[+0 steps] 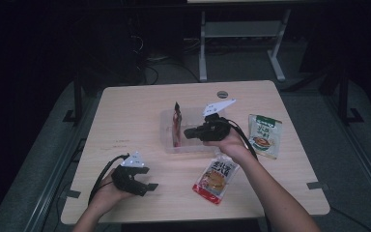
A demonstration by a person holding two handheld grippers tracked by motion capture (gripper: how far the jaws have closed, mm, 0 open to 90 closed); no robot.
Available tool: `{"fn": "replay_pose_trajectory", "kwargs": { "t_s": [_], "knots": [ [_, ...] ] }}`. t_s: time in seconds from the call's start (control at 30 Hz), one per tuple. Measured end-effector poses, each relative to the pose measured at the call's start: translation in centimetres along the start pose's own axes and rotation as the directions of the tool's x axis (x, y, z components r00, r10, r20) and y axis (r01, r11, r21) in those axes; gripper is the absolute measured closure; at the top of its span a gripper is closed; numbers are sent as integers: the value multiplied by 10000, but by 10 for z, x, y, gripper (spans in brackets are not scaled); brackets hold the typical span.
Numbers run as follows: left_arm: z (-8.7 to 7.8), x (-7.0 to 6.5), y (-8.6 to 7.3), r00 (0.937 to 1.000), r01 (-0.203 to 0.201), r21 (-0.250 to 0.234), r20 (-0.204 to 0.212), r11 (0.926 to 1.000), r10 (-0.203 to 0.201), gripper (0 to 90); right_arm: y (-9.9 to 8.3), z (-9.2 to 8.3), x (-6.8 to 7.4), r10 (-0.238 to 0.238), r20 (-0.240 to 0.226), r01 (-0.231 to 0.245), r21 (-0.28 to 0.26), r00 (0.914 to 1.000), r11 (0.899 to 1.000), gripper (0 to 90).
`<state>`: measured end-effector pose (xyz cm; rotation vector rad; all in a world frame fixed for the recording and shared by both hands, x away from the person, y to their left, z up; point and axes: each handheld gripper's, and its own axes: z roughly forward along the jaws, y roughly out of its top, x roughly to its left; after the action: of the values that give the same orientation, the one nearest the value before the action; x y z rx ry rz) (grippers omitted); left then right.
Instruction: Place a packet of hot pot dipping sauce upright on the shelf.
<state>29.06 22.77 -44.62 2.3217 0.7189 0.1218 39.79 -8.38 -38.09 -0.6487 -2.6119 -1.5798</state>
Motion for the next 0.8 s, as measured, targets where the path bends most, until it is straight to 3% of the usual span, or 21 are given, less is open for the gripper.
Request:
{"fn": "replay_pose_trajectory", "kwargs": {
  "t_s": [0.13,0.4,0.53,0.8],
  "knots": [
    [0,-1,1,10000,43,-35,30,10000,-43,274,-7,-11,6,70,116,-72,154,9999,9999,771],
    [0,-2,2,10000,1,-44,14,10000,-1,274,-16,-22,21,-296,367,271,669,9989,9974,720],
    [0,-2,2,9999,-103,23,52,9999,102,274,-28,-29,27,-451,663,379,1063,9968,9936,768],
    [1,-3,2,9999,-107,35,-2,9999,107,275,-40,-49,30,-501,1071,373,1177,9930,9923,891]
  ]
}}
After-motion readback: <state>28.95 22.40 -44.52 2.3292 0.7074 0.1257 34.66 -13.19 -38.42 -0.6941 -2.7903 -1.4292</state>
